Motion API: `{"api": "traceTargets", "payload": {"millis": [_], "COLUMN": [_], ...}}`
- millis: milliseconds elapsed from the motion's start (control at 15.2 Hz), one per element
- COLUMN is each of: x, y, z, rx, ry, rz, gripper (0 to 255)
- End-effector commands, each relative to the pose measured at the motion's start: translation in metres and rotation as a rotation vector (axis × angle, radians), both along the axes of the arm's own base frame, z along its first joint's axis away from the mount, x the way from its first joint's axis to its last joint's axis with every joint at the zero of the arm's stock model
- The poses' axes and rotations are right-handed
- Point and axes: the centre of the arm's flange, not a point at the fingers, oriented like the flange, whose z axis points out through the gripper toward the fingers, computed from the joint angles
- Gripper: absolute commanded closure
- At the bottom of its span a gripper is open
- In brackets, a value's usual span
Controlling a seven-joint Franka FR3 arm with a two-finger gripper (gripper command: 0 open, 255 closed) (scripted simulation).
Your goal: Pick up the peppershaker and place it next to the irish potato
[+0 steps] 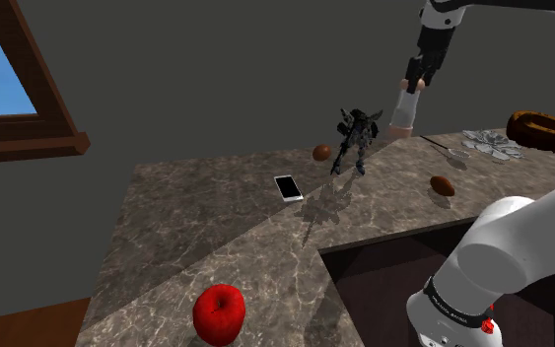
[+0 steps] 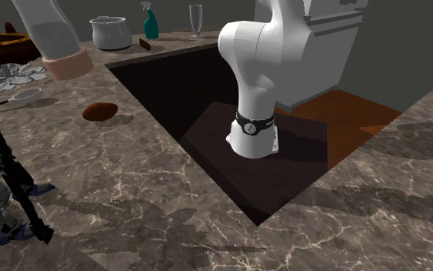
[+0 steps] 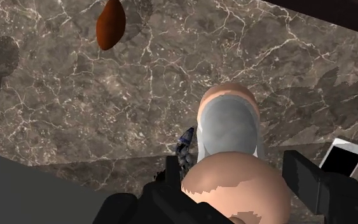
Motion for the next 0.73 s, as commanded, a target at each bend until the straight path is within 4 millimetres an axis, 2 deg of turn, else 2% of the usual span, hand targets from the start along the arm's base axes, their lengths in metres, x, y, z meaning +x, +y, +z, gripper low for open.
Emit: {"api": "traceTargets", "payload": {"millis": [0, 660], "x": [-0.008, -0.031], "y": [-0.027, -0.157], "z": [0.0, 0.0], "rx": [-0.001, -0.001], "ry": [0.0, 0.0], "rz": [0.002, 0.002], "gripper": [255, 255]}}
